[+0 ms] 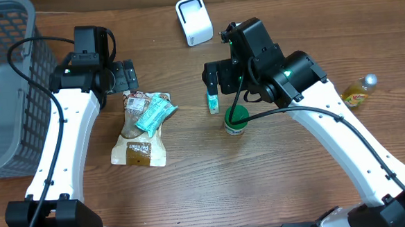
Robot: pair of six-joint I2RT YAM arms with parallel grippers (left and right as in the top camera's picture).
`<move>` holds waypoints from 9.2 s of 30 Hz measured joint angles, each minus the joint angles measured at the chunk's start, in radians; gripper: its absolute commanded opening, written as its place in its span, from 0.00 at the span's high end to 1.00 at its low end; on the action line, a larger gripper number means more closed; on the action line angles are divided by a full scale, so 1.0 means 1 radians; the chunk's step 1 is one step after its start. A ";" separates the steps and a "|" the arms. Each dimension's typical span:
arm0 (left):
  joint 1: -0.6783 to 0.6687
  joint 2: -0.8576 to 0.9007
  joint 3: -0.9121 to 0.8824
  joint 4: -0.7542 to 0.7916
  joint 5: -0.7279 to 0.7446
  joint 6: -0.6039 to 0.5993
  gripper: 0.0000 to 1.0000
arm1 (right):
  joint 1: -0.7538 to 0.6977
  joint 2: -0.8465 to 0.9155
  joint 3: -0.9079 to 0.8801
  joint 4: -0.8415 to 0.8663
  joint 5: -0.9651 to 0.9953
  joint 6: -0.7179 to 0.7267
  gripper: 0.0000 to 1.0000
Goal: Scan the item barcode
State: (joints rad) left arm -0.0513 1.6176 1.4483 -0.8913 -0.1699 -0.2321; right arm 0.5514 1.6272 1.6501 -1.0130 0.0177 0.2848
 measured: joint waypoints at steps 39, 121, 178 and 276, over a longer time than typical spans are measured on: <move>0.000 0.000 0.000 0.000 0.000 0.000 0.00 | 0.000 0.000 -0.007 -0.079 0.000 -0.001 0.00; 0.000 0.000 0.000 0.000 0.000 0.000 0.00 | 0.000 0.180 -0.158 -0.106 0.068 0.236 0.00; 0.000 0.000 0.000 0.000 0.000 0.000 0.00 | 0.000 0.180 -0.232 0.000 0.060 0.875 0.00; 0.000 0.000 0.000 0.000 0.000 0.000 0.01 | 0.000 0.180 -0.232 -0.056 0.163 0.916 0.00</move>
State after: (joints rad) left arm -0.0513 1.6176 1.4483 -0.8913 -0.1699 -0.2321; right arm 0.5514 1.8076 1.4181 -1.0691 0.1802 1.2003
